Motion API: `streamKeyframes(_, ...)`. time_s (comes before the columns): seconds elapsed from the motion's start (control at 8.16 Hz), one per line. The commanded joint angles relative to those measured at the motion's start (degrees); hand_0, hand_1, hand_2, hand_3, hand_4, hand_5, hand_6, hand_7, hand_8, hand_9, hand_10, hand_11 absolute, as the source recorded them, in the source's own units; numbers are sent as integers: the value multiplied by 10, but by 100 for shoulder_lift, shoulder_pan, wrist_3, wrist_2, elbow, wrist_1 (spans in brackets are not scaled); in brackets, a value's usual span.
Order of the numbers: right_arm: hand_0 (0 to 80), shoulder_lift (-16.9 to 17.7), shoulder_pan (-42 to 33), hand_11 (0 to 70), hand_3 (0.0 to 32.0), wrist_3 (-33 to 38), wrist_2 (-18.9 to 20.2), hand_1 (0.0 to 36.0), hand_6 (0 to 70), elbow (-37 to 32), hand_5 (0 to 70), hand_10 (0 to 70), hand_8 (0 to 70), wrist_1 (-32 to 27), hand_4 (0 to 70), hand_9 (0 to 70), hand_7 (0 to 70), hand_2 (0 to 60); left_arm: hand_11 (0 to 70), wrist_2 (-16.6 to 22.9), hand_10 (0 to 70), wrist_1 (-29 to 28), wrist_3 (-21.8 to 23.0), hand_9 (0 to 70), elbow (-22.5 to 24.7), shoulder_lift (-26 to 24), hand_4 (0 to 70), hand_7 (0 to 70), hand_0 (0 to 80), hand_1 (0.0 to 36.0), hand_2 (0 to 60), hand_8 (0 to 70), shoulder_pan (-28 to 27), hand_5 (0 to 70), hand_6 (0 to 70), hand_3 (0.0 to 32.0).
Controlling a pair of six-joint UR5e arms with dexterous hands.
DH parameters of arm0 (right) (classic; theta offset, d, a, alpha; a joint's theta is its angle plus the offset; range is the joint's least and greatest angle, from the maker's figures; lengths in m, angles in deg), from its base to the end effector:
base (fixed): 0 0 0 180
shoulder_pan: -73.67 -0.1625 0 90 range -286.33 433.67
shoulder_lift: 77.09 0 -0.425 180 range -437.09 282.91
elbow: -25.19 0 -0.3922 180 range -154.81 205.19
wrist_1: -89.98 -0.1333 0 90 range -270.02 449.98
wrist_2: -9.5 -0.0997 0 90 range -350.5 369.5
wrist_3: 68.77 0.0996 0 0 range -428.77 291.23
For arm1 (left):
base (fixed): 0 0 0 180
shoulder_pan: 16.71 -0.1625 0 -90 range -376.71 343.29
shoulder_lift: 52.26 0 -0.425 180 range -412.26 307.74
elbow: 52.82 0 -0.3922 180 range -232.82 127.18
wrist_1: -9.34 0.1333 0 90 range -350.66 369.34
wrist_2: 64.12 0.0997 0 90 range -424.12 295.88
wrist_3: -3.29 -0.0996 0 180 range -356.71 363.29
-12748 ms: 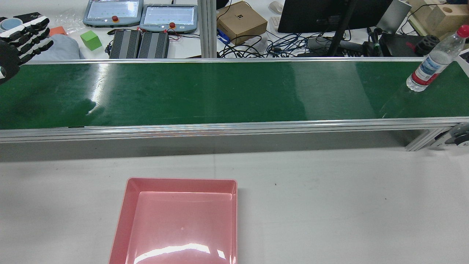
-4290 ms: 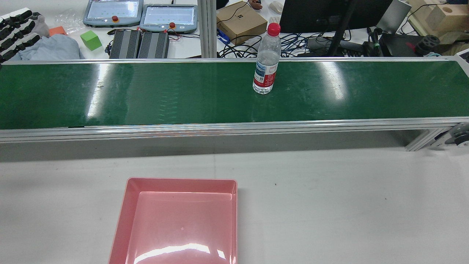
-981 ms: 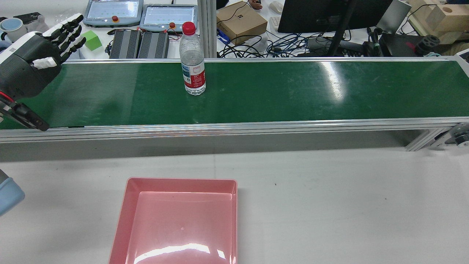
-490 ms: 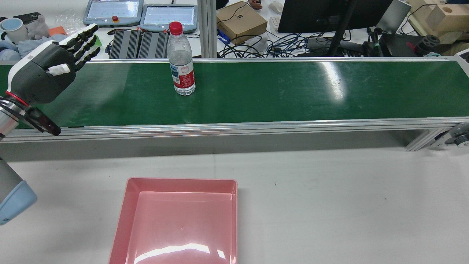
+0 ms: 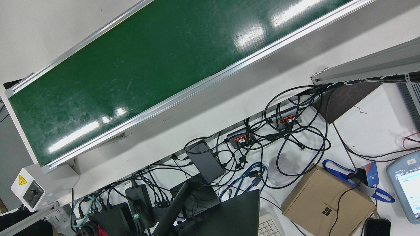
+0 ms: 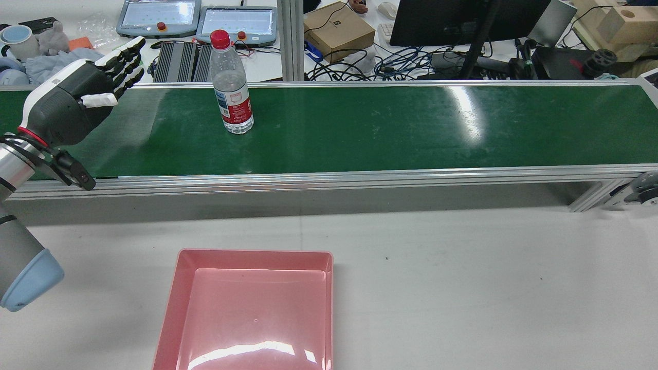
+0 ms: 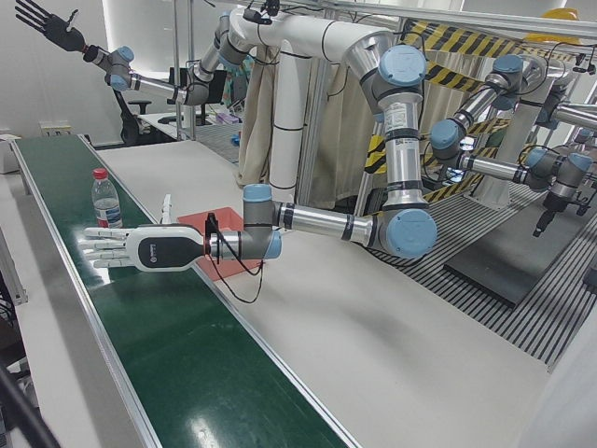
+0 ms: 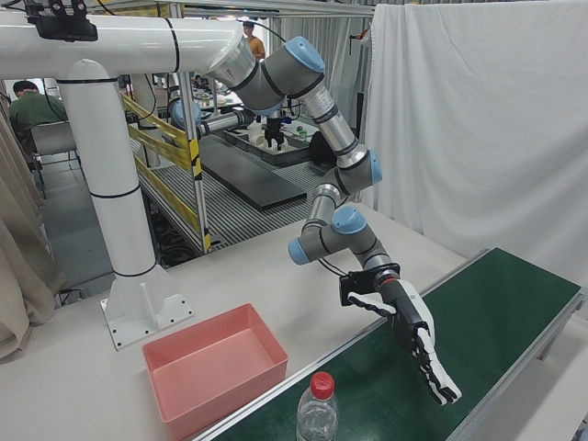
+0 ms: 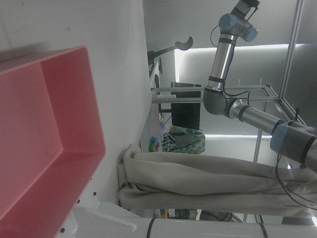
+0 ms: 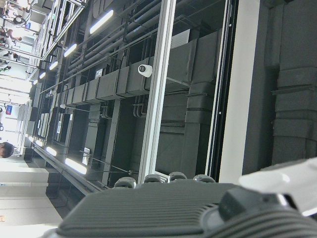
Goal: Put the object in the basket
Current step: 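Move the left hand forward over the conveyor toward the approaching bottle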
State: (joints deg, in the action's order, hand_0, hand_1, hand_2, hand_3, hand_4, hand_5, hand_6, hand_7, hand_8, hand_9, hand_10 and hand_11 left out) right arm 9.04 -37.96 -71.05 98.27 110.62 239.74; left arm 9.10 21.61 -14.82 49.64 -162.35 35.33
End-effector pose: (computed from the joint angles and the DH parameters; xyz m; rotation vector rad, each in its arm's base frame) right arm 0.3311 -0.4675 0.6290 -0.5467 2.5044 -1.4678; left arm 0.2417 -0.5732 0.4111 -0.1650 2.3255 -1.5866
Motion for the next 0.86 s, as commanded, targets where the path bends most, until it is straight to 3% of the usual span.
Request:
streamKeyframes(0.0, 0, 0, 0, 0, 0, 0, 0, 0, 0, 0, 0, 0, 0, 0, 0, 0, 0, 0, 39, 0, 27, 170, -252, 0, 11, -101, 108, 0, 384, 0, 0, 0, 34, 37, 0, 4)
streamKeyframes(0.74, 0, 0, 0, 0, 0, 0, 0, 0, 0, 0, 0, 0, 0, 0, 0, 0, 0, 0, 45, 0, 32, 198, -263, 0, -32, -347, 108, 0, 383, 0, 0, 0, -53, 47, 0, 0)
